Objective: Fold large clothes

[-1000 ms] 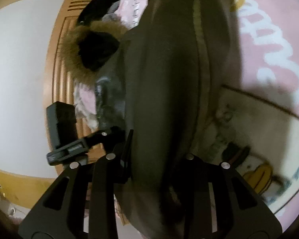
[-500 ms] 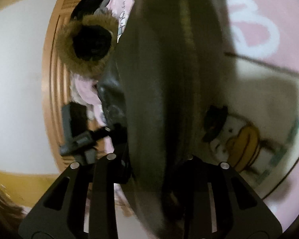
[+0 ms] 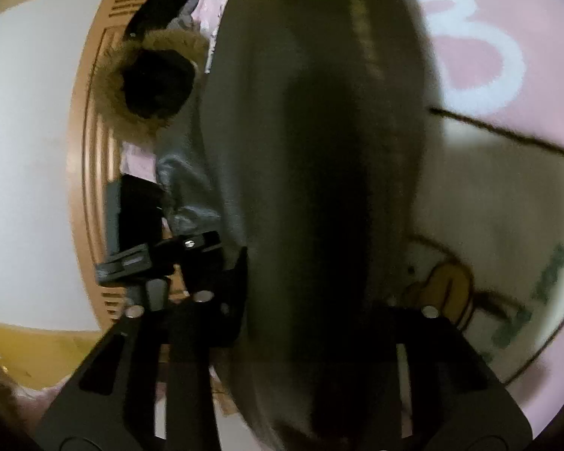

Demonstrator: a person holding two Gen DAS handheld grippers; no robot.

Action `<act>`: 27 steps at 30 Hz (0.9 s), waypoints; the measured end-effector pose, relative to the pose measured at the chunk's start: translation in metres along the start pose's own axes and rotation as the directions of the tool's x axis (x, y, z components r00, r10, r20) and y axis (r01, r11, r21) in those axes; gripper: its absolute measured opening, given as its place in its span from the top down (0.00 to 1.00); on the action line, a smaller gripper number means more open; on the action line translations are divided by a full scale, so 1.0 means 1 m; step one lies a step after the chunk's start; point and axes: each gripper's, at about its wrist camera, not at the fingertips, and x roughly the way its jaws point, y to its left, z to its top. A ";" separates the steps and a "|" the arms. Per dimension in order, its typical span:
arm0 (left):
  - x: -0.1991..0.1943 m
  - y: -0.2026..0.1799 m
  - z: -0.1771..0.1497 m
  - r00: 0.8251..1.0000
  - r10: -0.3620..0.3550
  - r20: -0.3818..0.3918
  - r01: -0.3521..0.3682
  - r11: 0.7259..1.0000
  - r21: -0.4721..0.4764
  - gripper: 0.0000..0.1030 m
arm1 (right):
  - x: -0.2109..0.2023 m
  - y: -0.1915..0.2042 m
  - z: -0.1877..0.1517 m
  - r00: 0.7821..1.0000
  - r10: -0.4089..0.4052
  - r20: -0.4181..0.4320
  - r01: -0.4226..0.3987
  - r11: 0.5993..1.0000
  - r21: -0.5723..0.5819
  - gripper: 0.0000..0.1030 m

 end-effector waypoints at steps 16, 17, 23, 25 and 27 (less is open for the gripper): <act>-0.103 -0.114 -0.048 0.973 -0.222 -0.061 0.227 0.971 0.081 0.60 | -0.126 0.135 -0.058 0.991 0.015 0.130 -0.006 0.998 -0.067 0.76; -0.109 -0.125 -0.049 0.971 -0.227 -0.079 0.234 0.968 0.091 0.60 | -0.139 0.144 -0.067 0.989 0.014 0.150 -0.005 0.998 -0.061 0.76; -0.130 -0.243 -0.064 0.948 -0.192 -0.255 0.257 0.933 0.251 0.60 | -0.233 0.185 -0.133 0.945 0.017 0.328 -0.018 1.000 0.000 0.76; -0.120 -0.298 -0.066 0.934 -0.168 -0.314 0.267 0.914 0.306 0.60 | -0.272 0.193 -0.156 0.914 0.014 0.405 -0.025 0.999 0.021 0.76; -0.112 -0.346 -0.072 0.922 -0.142 -0.361 0.280 0.888 0.366 0.61 | -0.309 0.197 -0.176 0.880 0.000 0.475 -0.023 0.999 0.043 0.76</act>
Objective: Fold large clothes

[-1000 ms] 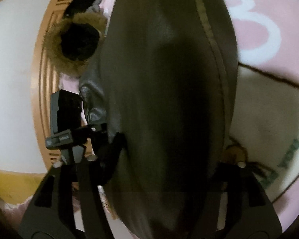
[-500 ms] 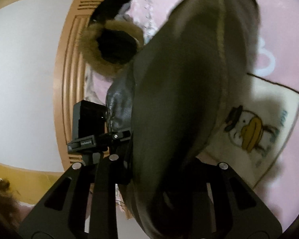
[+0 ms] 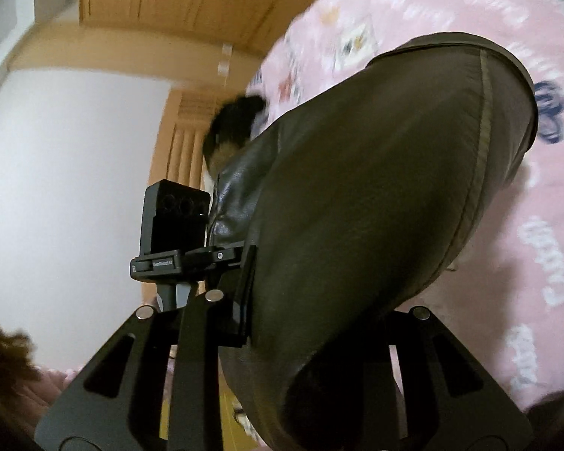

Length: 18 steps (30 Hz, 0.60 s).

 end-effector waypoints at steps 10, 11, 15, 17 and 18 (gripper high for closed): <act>0.132 -0.236 0.067 0.991 -0.024 -0.130 0.070 0.932 0.356 0.61 | -0.254 -0.012 -0.008 0.922 -0.070 0.380 0.075 0.997 -0.001 0.76; 0.151 -0.260 0.067 0.991 -0.019 -0.130 0.068 0.921 0.384 0.61 | -0.287 -0.019 -0.011 0.909 -0.069 0.410 0.080 0.997 -0.009 0.76; 0.246 -0.381 0.056 0.994 0.003 -0.109 0.050 0.876 0.480 0.61 | -0.420 -0.058 -0.015 0.873 -0.068 0.482 0.118 0.990 -0.073 0.76; 0.291 -0.433 0.046 0.995 0.010 -0.099 0.044 0.853 0.520 0.61 | -0.486 -0.082 -0.015 0.854 -0.068 0.516 0.145 0.983 -0.109 0.76; 0.322 -0.462 0.038 0.996 0.016 -0.091 0.036 0.839 0.543 0.61 | -0.523 -0.101 -0.016 0.843 -0.062 0.534 0.143 0.983 -0.112 0.76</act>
